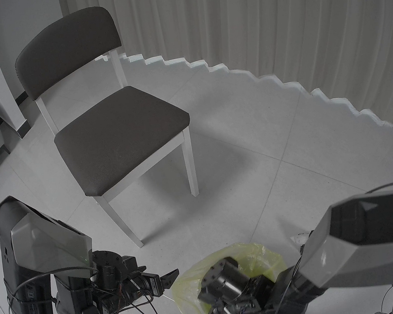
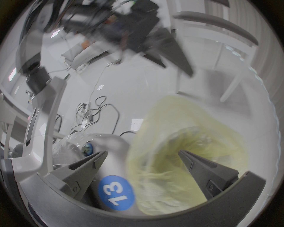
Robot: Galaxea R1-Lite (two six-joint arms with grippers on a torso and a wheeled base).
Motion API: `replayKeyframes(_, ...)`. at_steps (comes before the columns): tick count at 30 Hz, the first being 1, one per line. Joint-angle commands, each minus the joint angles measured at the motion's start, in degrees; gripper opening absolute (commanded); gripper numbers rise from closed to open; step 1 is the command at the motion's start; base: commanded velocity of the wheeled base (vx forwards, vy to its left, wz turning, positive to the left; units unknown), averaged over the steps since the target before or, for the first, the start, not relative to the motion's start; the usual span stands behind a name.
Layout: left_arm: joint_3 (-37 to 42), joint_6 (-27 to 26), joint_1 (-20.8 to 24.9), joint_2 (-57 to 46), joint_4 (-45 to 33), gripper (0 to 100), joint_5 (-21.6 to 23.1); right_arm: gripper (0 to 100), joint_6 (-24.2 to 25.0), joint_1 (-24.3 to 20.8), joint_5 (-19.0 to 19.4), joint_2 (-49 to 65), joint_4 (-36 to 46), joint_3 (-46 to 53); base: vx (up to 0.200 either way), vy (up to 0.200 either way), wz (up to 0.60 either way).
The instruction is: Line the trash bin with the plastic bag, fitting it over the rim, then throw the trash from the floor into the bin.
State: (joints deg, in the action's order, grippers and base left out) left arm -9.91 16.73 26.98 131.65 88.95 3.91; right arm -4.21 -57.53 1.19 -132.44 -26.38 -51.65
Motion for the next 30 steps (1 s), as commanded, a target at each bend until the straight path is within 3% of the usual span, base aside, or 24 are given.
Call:
replayKeyframes(1,-0.1,0.2,0.0,-0.3,1.0,100,0.0,100,-2.6,5.9,-0.1,4.5,2.3,-2.5,0.0,0.0,0.0)
replayKeyframes(5,0.0,0.2,0.1,-0.7,1.0,100,0.0,100,-8.2,10.1,-4.3,0.9,2.6,-5.1,0.0,0.0,0.0)
replayKeyframes(6,0.0,0.2,0.1,-0.7,1.0,100,0.0,100,-8.2,10.1,-4.3,0.9,2.6,-5.1,0.0,0.0,0.0)
replayKeyframes(8,0.2,0.2,0.1,-0.8,1.0,100,0.0,100,-13.2,10.2,-9.0,-3.8,1.7,-5.7,0.0,0.0,0.0)
replayKeyframes(11,0.3,0.2,0.1,-0.9,1.0,100,0.0,100,-15.8,8.7,-11.2,-6.9,-0.6,-5.9,0.0,0.0,0.0)
replayKeyframes(18,0.4,0.2,0.3,-1.2,1.0,100,-0.1,100,-19.3,4.3,-12.3,-9.9,-2.8,-8.5,0.0,0.0,0.0)
replayKeyframes(30,0.5,0.3,1.0,-1.9,1.0,100,-0.4,100,-19.4,-2.8,-12.7,-10.6,4.8,-13.7,0.0,0.0,0.0)
